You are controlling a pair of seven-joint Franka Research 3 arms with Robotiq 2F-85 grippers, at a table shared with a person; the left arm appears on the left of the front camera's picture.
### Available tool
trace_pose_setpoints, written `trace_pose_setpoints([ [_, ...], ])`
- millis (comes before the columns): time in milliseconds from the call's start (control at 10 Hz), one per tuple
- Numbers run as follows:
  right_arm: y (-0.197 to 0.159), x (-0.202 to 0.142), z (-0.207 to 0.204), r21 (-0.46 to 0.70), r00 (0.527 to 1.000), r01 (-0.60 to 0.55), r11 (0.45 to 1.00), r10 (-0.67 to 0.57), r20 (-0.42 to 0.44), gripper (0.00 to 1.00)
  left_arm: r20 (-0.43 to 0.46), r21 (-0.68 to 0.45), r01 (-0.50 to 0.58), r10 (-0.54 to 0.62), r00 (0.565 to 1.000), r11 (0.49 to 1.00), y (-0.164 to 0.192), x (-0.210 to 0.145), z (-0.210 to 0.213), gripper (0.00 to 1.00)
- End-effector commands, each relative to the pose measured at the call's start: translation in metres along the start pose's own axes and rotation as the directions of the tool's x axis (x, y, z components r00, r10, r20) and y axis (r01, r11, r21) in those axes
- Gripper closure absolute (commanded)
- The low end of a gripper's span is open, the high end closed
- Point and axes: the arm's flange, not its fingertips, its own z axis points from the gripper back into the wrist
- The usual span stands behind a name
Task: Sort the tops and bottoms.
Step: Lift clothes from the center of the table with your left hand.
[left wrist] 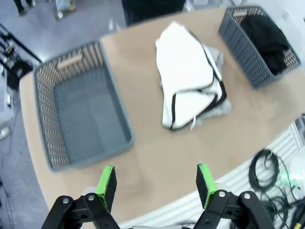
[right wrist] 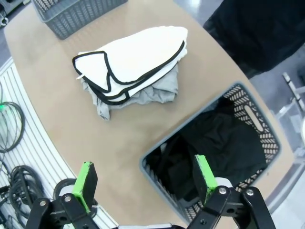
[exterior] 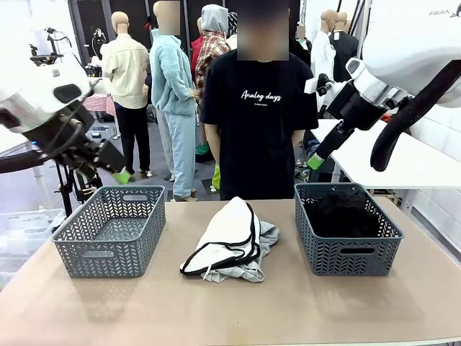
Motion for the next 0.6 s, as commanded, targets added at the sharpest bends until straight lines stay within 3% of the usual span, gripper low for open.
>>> trace_pose_setpoints([
  [0,-0.003,0.001,-0.001,-0.002,1.000,-0.009,1.000,0.009,-0.003,0.00,0.077,0.044,0.066,-0.069,0.995,0.997,-0.006,0.043,-0.053,0.13],
  [300,-0.003,0.001,-0.001,-0.002,1.000,-0.009,1.000,0.009,-0.003,0.00,0.058,0.031,0.107,-0.109,0.992,0.994,-0.026,0.075,-0.098,0.13],
  [400,-0.003,0.001,-0.001,-0.002,1.000,-0.009,1.000,0.009,-0.003,0.00,0.033,0.043,0.100,-0.102,0.994,0.994,-0.026,0.072,-0.099,0.13],
  [500,-0.003,0.001,-0.001,-0.002,1.000,-0.009,1.000,0.009,-0.003,0.00,0.075,0.013,0.103,-0.104,0.992,0.995,-0.023,0.063,-0.097,0.13],
])
